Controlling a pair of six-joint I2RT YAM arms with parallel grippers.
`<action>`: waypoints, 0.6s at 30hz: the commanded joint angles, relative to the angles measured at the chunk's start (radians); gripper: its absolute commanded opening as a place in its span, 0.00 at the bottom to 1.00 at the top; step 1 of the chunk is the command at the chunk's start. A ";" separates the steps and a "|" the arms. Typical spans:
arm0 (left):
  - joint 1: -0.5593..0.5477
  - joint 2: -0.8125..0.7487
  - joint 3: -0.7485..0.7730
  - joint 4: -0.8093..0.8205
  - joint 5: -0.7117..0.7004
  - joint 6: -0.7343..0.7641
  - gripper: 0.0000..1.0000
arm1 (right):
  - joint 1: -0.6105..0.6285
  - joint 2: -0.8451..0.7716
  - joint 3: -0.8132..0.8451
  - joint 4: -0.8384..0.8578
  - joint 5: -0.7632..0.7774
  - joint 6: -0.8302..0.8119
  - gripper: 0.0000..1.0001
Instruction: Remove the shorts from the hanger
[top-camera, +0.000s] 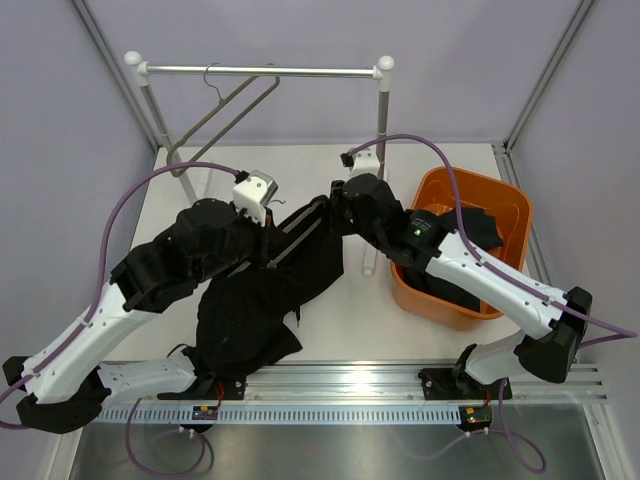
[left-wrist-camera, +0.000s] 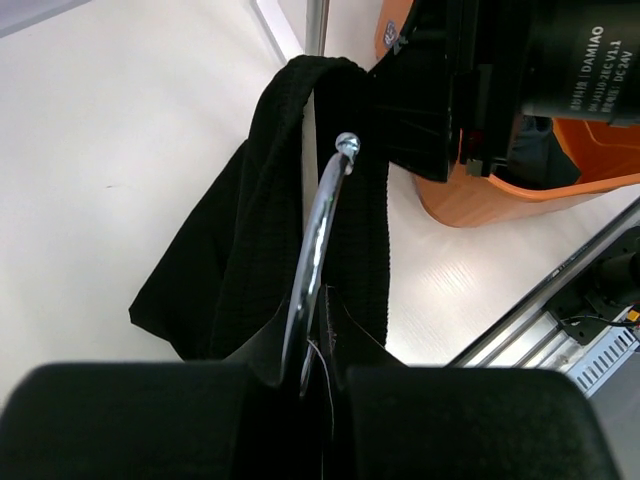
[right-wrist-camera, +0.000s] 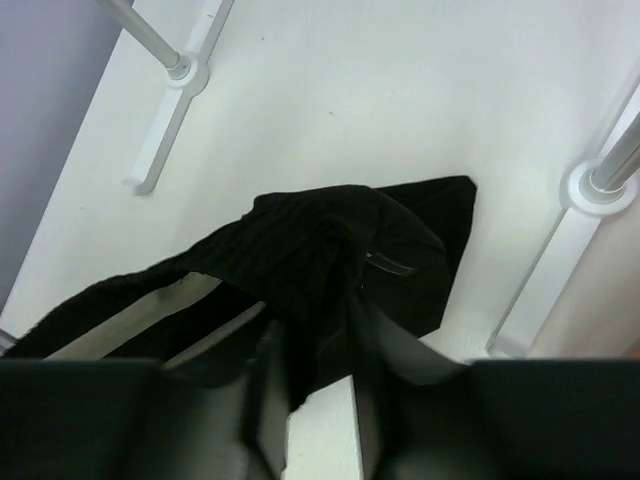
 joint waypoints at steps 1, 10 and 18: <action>-0.006 -0.045 0.005 0.055 0.036 -0.011 0.00 | 0.007 0.007 0.055 0.050 0.081 0.000 0.28; -0.006 -0.120 -0.010 -0.003 0.089 0.013 0.00 | -0.018 0.076 0.168 -0.038 0.175 -0.017 0.00; -0.006 -0.215 -0.013 -0.015 0.079 0.023 0.00 | -0.095 0.090 0.167 -0.055 0.127 -0.007 0.00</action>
